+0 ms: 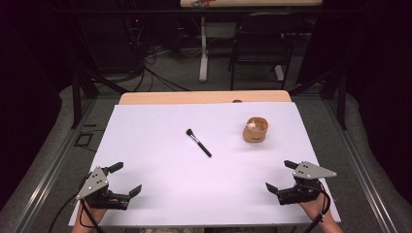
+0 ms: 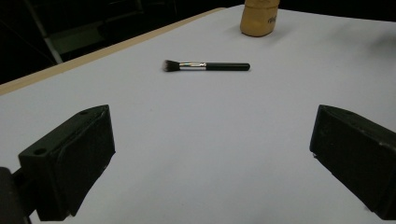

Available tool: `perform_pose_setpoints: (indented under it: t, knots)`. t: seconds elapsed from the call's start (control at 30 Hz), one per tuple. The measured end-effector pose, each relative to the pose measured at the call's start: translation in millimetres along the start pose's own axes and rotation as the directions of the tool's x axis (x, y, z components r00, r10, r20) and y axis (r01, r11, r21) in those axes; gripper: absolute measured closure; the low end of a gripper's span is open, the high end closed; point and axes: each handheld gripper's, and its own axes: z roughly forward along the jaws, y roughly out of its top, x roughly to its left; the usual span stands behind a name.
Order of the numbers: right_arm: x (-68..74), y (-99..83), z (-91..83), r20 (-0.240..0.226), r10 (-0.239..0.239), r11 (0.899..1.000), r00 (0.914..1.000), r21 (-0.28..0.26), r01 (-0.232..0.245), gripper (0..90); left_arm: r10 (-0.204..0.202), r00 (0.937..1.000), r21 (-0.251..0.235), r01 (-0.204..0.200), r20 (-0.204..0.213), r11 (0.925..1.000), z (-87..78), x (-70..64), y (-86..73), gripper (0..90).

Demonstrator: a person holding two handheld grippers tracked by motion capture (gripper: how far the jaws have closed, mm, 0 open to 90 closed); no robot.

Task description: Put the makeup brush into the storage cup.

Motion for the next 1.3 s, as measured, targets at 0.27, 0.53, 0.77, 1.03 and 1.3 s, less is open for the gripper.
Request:
perform_pose_setpoints:
  t: [0.27,0.53,0.77,1.03,1.3]
  knots:
    - [9.4,7.8,14.4,-0.027,-0.021,1.000,0.9994,0.018,0.021,0.0,0.004,1.0000,0.001,-0.004,0.003,1.0000,0.1,-0.7,0.3,0.2]
    - [13.5,17.3,33.5,-0.047,-0.042,0.998,0.9980,0.040,0.044,0.0,0.006,1.0000,0.002,-0.006,0.002,1.0000,-0.4,-0.9,0.3,0.3]
    - [15.8,23.4,46.5,-0.059,-0.056,0.997,0.9967,0.055,0.059,0.0,0.005,1.0000,0.002,-0.005,0.004,1.0000,-0.5,-0.7,0.1,0.2]
    - [17.6,29.9,58.2,-0.073,-0.060,0.995,0.9955,0.072,0.066,0.0,0.005,1.0000,0.001,-0.005,0.005,1.0000,-0.2,-0.8,0.2,0.3]
    - [16.4,35.8,65.0,-0.077,-0.062,0.995,0.9951,0.074,0.068,0.0,0.007,1.0000,0.003,-0.007,0.005,1.0000,-0.1,-1.0,0.2,0.3]
